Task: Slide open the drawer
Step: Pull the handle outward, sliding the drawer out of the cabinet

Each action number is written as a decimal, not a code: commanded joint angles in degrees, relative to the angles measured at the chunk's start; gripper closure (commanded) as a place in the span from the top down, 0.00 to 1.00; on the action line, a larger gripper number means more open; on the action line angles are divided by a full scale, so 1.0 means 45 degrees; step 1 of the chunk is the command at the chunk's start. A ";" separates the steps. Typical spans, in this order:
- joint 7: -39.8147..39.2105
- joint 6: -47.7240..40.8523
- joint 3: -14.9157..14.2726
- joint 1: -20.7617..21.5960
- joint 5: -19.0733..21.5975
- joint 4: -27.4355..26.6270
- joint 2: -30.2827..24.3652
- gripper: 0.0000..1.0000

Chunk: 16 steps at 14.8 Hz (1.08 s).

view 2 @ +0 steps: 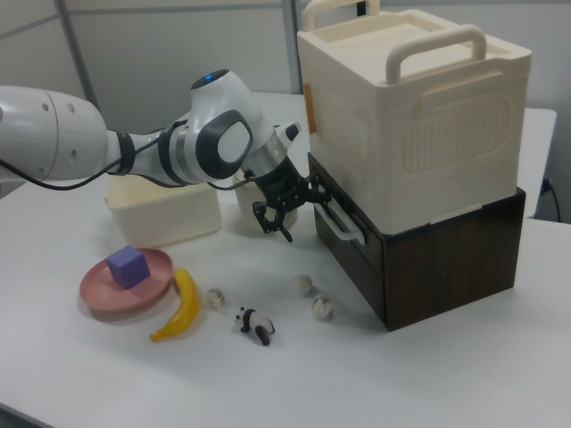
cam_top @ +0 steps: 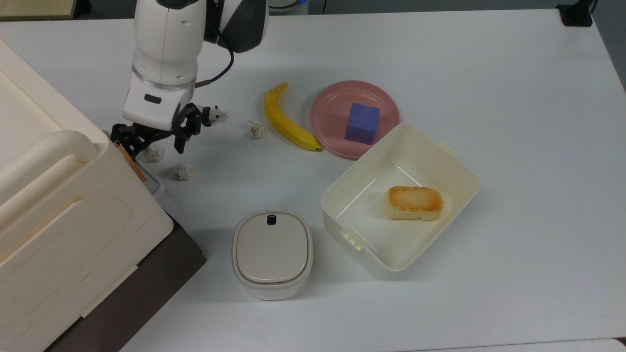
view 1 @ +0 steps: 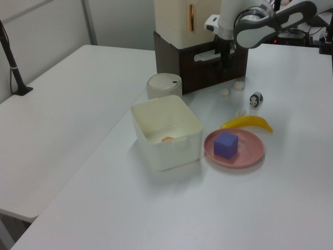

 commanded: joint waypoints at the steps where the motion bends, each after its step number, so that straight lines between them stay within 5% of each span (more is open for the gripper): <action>1: 0.1108 -0.0236 0.0030 0.0489 -0.0154 -0.1329 -0.1247 1.00; 10: 0.3825 -0.4200 0.1377 0.0589 -0.0095 -0.1351 -0.2088 1.00; 16: 0.3883 -0.4751 0.1495 0.0433 0.1834 -0.0748 -0.2245 1.00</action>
